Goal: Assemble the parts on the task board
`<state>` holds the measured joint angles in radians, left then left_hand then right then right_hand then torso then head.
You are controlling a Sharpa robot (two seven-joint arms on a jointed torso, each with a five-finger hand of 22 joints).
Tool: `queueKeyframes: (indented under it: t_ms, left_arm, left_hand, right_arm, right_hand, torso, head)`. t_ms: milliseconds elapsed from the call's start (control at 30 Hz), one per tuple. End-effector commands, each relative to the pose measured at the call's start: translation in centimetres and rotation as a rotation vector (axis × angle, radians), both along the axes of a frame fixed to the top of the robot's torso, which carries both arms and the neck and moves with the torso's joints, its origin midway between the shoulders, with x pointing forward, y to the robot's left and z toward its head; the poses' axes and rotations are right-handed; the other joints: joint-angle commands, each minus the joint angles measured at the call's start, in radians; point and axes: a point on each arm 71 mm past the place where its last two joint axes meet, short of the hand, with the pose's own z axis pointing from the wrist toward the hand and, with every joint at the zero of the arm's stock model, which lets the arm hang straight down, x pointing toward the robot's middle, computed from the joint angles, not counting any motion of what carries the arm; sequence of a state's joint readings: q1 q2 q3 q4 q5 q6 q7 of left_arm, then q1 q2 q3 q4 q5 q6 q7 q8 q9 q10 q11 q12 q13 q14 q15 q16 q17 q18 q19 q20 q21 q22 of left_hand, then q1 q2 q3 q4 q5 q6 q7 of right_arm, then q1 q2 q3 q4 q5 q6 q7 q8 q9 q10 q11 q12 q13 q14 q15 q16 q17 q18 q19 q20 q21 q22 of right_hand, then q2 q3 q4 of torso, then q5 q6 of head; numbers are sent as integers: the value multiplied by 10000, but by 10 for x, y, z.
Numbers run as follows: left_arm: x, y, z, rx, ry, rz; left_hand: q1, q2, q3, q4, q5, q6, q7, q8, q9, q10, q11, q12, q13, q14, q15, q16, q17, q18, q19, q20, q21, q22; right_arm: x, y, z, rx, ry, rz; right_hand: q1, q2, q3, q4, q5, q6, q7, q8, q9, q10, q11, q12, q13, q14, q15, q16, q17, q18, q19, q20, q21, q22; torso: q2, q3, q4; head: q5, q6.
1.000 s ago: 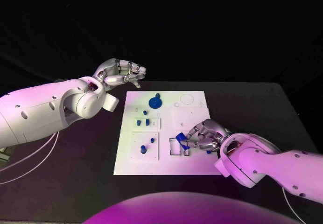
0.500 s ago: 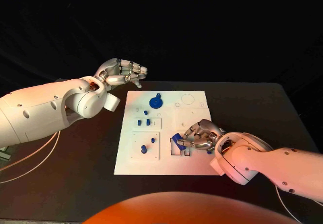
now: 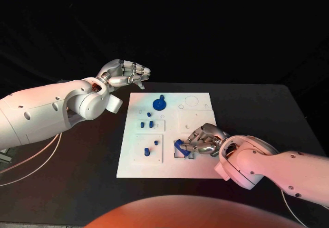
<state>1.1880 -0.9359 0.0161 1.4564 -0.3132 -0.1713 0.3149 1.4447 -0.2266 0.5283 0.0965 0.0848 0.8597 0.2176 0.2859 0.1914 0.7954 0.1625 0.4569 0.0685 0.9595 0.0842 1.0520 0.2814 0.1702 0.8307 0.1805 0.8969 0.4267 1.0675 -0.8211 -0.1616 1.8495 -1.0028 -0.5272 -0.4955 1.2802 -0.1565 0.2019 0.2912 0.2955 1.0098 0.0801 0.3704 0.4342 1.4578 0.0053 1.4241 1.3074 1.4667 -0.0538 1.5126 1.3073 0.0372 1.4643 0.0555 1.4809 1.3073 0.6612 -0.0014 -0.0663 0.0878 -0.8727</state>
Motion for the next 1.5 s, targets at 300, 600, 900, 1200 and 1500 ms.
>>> queueKeyframes:
  t_ms: [300,600,900,1200,1500]
  left_arm:
    - [-1,-1,1,-91,-9,-125]
    - [-1,-1,1,-86,-10,-112]
    - [-1,-1,1,-82,-2,-108]
    - [-1,0,1,-78,-2,-101]
    - [-1,1,1,-67,-7,-68]
  left_hand:
    - [-31,56,-20,-77,63,-89,-6,79,-13,-92,-8,99,17,-75,25,-40,-8,125,-63,2,-47,-3]
    - [-31,56,-20,-77,63,-89,-6,79,-13,-92,-8,99,17,-75,25,-40,-8,125,-63,2,-47,-3]
    - [-43,62,-25,-80,63,-97,-4,85,-13,-109,-5,113,17,-84,29,-39,-9,123,-70,6,-48,-3]
    - [-47,64,-26,-79,63,-100,-3,85,-14,-116,-3,115,16,-88,31,-41,-10,123,-73,7,-50,-4]
    - [-52,74,-24,-79,65,-106,-1,87,-15,-133,-1,122,16,-101,34,-44,-11,122,-82,10,-54,-5]
  right_arm:
    - [-1,-4,-3,-397,194,75]
    - [1,-4,-2,-422,-19,-68]
    - [-1,0,-1,-286,-158,154]
    - [-2,-2,1,-292,-247,292]
    - [-14,-7,3,-240,-9,750]
  right_hand:
    - [-210,-68,24,-5,38,10,36,79,-34,56,17,-10,955,709,-51,40,881,-187,757,-69,49,2388]
    - [-1577,-160,-788,23,14,-72,41,237,-159,-50,30,-218,835,700,-34,25,861,-175,737,-50,-14,2371]
    - [-2361,286,-2488,48,91,-187,33,516,-264,-44,28,-296,874,715,-37,40,930,-179,746,-47,1,2378]
    - [-2543,465,-2739,53,103,-189,25,587,-290,2,22,-251,942,725,-40,55,976,-192,769,-48,60,2395]
    - [-2531,813,-2738,39,85,-148,-3,675,-312,119,0,-103,1108,751,-56,98,1102,-216,810,-59,174,2428]
  torso:
    - [-4,-6,8]
    - [-3,-8,5]
    - [-8,-8,8]
    - [-19,-2,4]
    - [-4,3,1]
  head:
    - [-2,1]
    - [-34,1]
    - [-30,1]
    - [-27,1]
    - [-10,1]
